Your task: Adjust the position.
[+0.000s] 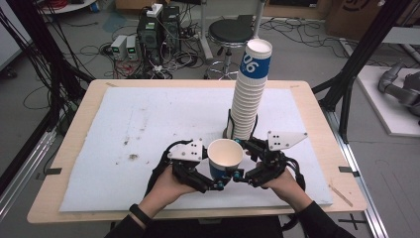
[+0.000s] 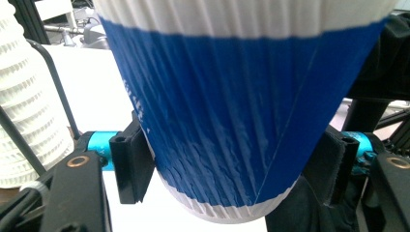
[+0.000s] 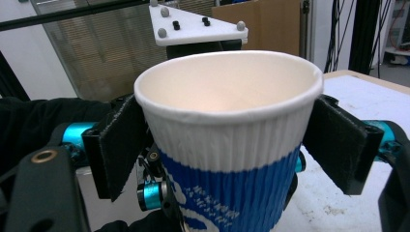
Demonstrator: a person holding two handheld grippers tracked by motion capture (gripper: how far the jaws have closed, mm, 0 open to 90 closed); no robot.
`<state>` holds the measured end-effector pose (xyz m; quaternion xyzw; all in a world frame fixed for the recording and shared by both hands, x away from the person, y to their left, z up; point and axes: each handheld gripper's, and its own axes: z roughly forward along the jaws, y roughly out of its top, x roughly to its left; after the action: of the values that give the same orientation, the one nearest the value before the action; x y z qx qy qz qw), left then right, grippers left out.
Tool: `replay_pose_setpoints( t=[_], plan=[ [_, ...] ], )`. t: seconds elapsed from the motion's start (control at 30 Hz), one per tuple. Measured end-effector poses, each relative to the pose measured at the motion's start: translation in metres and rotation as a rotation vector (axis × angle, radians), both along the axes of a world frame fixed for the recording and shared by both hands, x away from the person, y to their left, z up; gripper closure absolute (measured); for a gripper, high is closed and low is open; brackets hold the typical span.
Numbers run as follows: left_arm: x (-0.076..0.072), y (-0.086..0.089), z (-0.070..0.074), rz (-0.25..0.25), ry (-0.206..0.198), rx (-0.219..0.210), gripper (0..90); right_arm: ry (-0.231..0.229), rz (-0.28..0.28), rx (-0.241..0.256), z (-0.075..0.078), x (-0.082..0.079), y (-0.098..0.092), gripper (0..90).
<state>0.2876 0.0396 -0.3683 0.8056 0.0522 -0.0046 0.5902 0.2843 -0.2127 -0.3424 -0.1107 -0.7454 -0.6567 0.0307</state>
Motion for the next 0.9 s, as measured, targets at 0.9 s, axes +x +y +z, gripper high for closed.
replay_pose_setpoints(
  t=[0.9],
  plan=[
    [-0.0003, 0.0007, 0.0032, 0.009, 0.041, -0.046, 20.6, -0.020, -0.003, 0.016, -0.0030, -0.0001, 0.0010, 23.7]
  ],
)
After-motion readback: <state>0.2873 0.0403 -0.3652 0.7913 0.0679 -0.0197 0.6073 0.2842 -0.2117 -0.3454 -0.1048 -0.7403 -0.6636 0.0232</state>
